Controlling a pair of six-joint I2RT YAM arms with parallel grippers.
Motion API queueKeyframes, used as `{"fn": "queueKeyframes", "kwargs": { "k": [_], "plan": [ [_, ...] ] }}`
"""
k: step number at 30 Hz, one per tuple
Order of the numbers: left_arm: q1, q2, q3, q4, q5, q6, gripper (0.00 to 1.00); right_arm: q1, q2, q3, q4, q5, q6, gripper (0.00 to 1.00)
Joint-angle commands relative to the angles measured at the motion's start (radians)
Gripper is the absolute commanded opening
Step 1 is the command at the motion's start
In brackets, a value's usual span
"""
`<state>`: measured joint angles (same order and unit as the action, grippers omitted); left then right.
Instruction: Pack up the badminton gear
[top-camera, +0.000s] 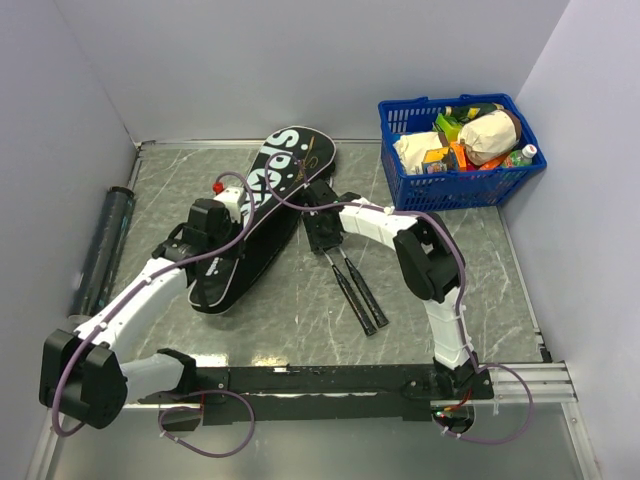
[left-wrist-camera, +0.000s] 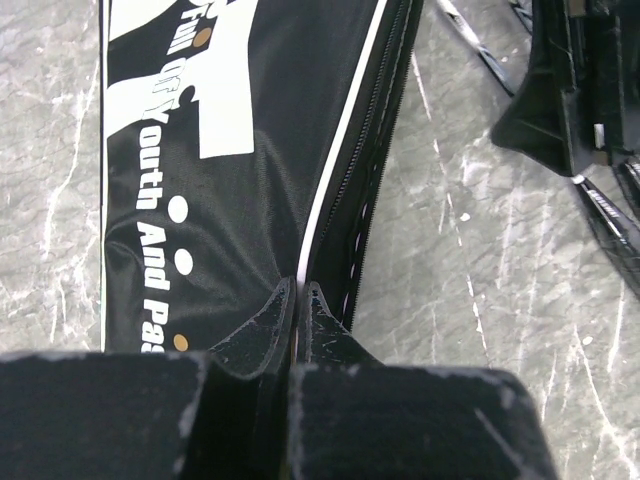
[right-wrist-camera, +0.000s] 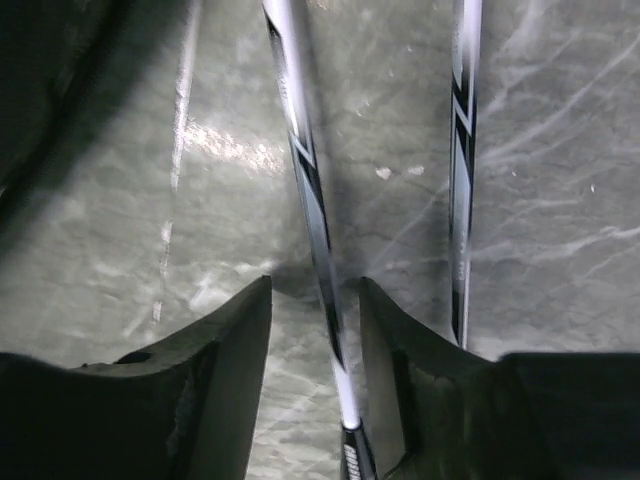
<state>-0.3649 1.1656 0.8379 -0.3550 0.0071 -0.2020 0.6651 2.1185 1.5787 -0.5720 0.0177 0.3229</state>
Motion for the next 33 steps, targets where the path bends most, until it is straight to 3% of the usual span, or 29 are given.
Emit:
{"fn": "queueKeyframes", "kwargs": {
  "k": [1, 4, 7, 8, 10, 12, 23, 28, 33],
  "plan": [
    [0.003, -0.044, -0.002, 0.071, 0.045, -0.017, 0.01, 0.005, 0.032, 0.061, -0.034, 0.021, 0.019, 0.45],
    [0.004, -0.056, -0.005, 0.074, 0.059, -0.017, 0.01, 0.007, 0.037, 0.06, -0.045, 0.024, 0.036, 0.35],
    [0.003, -0.064, -0.006, 0.077, 0.074, -0.017, 0.02, 0.008, 0.02, 0.04, -0.04, 0.028, 0.048, 0.19],
    [0.003, -0.067, -0.006, 0.077, 0.077, -0.02, 0.05, 0.011, 0.014, 0.035, -0.04, 0.03, 0.051, 0.09],
    [0.003, -0.069, -0.006, 0.077, 0.083, -0.019, 0.05, 0.021, -0.015, 0.023, -0.048, 0.034, 0.056, 0.0],
    [0.004, -0.073, -0.005, 0.079, 0.085, -0.022, 0.01, 0.045, -0.055, 0.004, -0.061, 0.059, 0.059, 0.0],
    [0.003, -0.098, -0.014, 0.085, 0.037, -0.03, 0.01, 0.201, -0.36, -0.255, -0.146, 0.146, 0.202, 0.0],
    [0.003, -0.093, -0.016, 0.088, 0.042, -0.033, 0.01, 0.319, -0.622, -0.5, -0.173, 0.191, 0.35, 0.0],
    [0.001, -0.093, -0.022, 0.097, 0.051, -0.04, 0.01, 0.421, -0.842, -0.641, -0.325, 0.263, 0.49, 0.0]
  ]
}}
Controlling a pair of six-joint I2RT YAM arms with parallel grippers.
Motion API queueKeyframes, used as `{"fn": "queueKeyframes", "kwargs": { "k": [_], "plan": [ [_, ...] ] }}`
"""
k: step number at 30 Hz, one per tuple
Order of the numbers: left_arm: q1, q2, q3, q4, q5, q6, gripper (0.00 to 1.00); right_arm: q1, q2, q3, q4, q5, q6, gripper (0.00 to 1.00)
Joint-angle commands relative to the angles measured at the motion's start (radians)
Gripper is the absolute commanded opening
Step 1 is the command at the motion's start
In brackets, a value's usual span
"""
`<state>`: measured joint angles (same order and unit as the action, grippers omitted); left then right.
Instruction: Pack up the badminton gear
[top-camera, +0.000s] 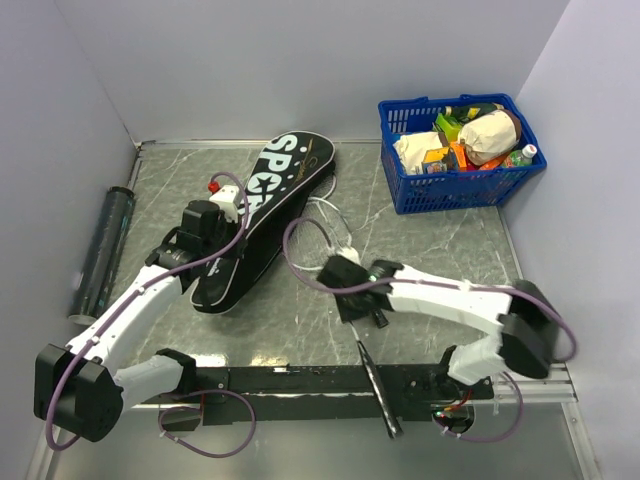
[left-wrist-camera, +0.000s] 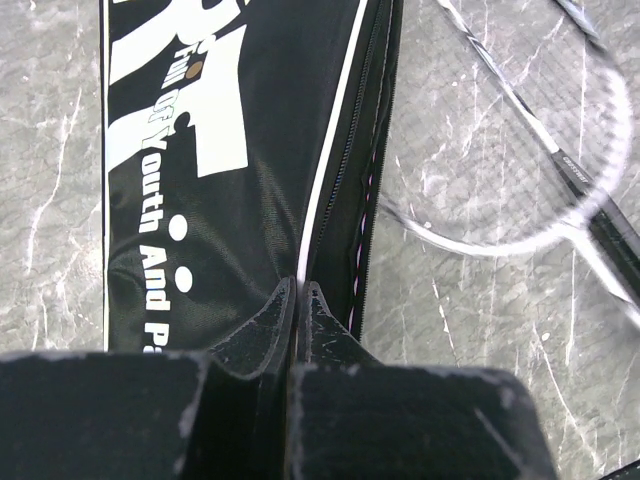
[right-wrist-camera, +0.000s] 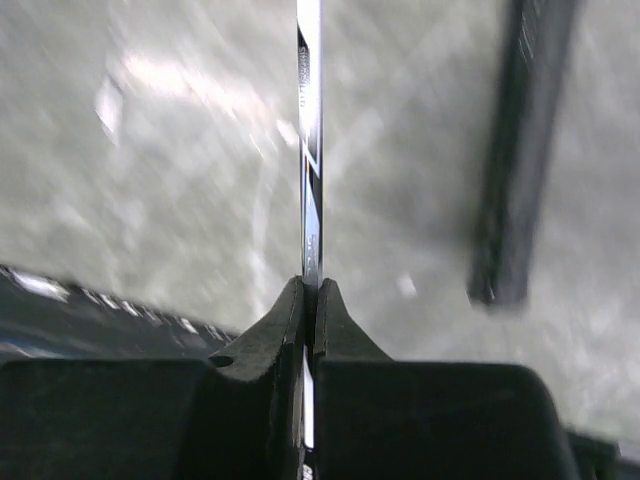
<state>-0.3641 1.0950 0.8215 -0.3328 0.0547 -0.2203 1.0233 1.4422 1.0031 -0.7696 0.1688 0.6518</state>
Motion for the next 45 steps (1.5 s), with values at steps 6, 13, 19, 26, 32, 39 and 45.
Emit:
{"fn": "queueKeyframes", "kwargs": {
  "k": [6, 13, 19, 26, 32, 39, 45],
  "plan": [
    [0.001, -0.014, -0.005, 0.083, 0.03, -0.027, 0.01, 0.21, -0.362, -0.104, -0.319, 0.164, 0.333, 0.0],
    [-0.004, -0.014, 0.001, 0.084, 0.053, -0.025, 0.01, 0.299, -0.408, -0.08, -0.366, 0.166, 0.398, 0.0],
    [-0.047, -0.03, -0.004, 0.08, 0.03, -0.014, 0.01, 0.304, -0.296, -0.023, -0.28, 0.155, 0.344, 0.0],
    [-0.118, -0.024, 0.002, 0.06, -0.016, -0.005, 0.01, 0.281, -0.118, 0.1, -0.148, 0.123, 0.241, 0.0],
    [-0.134, -0.033, 0.001, 0.06, -0.012, -0.005, 0.01, 0.142, -0.026, 0.126, -0.018, 0.036, 0.129, 0.0],
    [-0.144, -0.009, 0.004, 0.061, 0.017, -0.007, 0.01, -0.053, 0.164, 0.23, 0.144, -0.041, -0.003, 0.0],
    [-0.151, 0.023, 0.007, 0.067, 0.073, -0.011, 0.01, -0.184, 0.389, 0.446, 0.217, -0.107, -0.09, 0.0]
  ]
}}
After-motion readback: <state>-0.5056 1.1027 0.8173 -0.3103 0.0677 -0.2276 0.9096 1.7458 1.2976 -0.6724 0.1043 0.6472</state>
